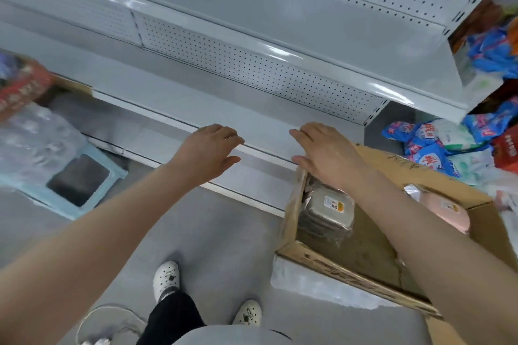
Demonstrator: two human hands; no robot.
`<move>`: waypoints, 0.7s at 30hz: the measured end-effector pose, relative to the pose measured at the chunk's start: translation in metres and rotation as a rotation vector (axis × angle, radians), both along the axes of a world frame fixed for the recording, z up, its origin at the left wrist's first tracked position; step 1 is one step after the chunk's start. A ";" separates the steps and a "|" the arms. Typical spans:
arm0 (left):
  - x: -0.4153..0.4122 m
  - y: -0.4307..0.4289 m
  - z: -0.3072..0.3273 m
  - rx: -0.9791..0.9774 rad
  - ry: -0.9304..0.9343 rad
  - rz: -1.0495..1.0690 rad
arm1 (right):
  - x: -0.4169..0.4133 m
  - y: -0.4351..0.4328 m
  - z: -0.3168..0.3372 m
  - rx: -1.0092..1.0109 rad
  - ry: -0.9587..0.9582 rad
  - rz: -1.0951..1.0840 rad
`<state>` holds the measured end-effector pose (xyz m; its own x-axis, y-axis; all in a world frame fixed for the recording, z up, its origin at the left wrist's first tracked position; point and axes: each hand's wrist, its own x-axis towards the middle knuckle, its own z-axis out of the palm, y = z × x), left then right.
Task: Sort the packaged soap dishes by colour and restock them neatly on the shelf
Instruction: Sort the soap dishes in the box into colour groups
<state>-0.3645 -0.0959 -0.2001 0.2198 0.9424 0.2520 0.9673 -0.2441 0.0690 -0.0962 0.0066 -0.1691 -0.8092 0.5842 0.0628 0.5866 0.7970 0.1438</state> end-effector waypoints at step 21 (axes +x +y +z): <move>-0.439 -0.210 0.023 -0.013 -0.035 0.654 | -0.533 -0.081 -0.005 0.001 0.218 0.547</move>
